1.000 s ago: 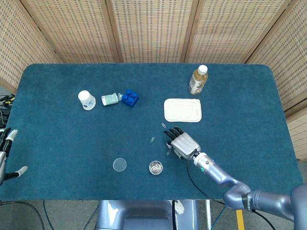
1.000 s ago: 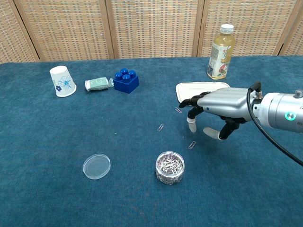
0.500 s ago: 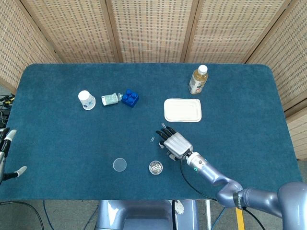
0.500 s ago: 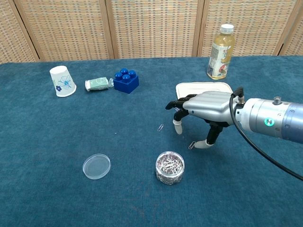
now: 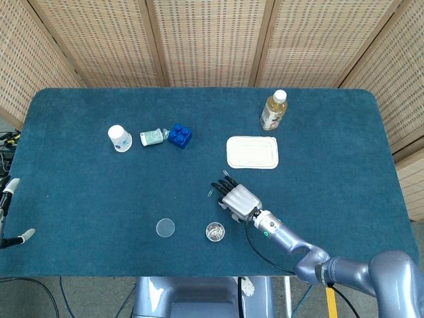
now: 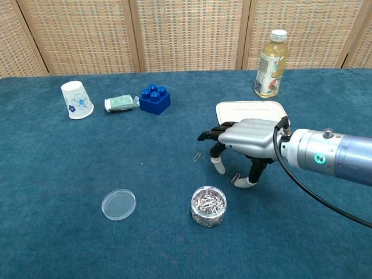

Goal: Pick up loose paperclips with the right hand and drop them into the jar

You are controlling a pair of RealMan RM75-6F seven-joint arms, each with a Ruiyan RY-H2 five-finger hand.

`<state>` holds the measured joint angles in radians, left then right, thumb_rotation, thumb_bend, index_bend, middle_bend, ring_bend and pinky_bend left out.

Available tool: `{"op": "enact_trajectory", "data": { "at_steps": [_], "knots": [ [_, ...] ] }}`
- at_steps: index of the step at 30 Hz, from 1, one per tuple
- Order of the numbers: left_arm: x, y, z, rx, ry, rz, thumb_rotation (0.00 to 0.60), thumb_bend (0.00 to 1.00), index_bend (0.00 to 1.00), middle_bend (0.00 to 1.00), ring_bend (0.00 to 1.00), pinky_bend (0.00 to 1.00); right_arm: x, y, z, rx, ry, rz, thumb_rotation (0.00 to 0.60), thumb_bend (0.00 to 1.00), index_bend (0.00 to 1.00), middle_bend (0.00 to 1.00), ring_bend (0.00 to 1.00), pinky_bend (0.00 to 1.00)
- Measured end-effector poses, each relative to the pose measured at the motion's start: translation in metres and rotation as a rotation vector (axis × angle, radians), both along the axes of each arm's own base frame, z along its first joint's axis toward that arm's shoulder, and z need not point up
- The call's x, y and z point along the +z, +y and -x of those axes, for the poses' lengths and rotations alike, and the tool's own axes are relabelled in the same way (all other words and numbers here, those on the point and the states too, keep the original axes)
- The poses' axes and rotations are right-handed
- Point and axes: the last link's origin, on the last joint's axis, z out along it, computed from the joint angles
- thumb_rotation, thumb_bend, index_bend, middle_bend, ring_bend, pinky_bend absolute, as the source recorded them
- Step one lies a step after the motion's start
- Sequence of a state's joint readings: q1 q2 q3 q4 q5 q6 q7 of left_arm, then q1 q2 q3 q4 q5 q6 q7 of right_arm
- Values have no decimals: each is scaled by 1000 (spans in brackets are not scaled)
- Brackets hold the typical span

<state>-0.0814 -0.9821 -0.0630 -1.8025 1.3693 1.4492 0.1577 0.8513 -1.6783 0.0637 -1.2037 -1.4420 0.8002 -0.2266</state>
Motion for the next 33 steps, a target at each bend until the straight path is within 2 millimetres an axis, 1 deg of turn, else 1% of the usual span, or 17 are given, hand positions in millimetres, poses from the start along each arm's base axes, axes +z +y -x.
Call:
{"op": "enact_trajectory", "data": {
  "at_steps": [11, 20, 29, 33],
  "knots": [
    [-2, 1, 0, 3, 4, 7, 600, 0, 0, 0, 0, 0, 0, -3, 5, -2, 29, -3, 600, 258, 473, 21, 0, 0],
    [-2, 1, 0, 3, 4, 7, 600, 0, 0, 0, 0, 0, -4, -4, 9, 1, 44, -2, 600, 260, 481, 21, 0, 0],
    [-2, 2, 1, 7, 5, 7, 600, 0, 0, 0, 0, 0, -10, -4, 9, 6, 29, 4, 600, 263, 550, 21, 0, 0],
    [-2, 2, 1, 8, 6, 8, 600, 0, 0, 0, 0, 0, -12, -4, 11, 3, 30, 3, 600, 308, 568, 21, 0, 0]
  ]
}}
